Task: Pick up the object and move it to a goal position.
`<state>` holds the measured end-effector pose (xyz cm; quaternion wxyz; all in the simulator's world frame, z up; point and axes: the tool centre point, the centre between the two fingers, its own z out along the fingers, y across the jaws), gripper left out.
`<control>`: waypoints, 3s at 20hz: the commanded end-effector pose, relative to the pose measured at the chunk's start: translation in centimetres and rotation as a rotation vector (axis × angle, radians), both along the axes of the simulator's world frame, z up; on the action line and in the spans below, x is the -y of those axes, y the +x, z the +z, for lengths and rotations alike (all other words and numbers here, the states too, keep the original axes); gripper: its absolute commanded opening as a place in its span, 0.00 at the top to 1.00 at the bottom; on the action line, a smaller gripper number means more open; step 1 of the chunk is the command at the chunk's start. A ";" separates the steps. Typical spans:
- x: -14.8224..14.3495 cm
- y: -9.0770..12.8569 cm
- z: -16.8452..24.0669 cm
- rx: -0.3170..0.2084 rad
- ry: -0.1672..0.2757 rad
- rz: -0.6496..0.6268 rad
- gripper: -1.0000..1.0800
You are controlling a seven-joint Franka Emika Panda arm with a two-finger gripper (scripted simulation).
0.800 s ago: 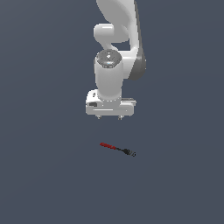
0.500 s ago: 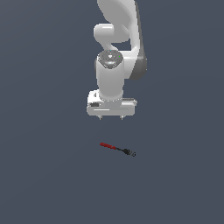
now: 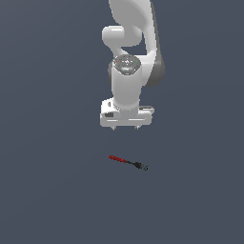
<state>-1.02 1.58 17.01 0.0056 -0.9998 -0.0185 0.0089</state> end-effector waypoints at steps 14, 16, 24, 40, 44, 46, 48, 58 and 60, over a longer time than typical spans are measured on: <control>-0.2 1.6 -1.5 0.001 -0.009 0.188 0.04; -0.2 2.0 -2.0 0.001 -0.010 0.239 0.04; -0.5 3.8 -4.0 0.002 -0.014 0.473 0.04; -1.1 7.1 -8.4 0.009 -0.008 0.939 0.04; -1.2 7.8 -9.5 0.013 -0.005 1.043 0.04; -1.2 8.1 -9.9 0.015 -0.003 1.087 0.04; -1.2 8.3 -10.3 0.017 -0.002 1.124 0.04; -1.3 8.9 -11.4 0.022 0.002 1.224 0.04; -1.3 9.0 -11.4 0.022 0.002 1.227 0.04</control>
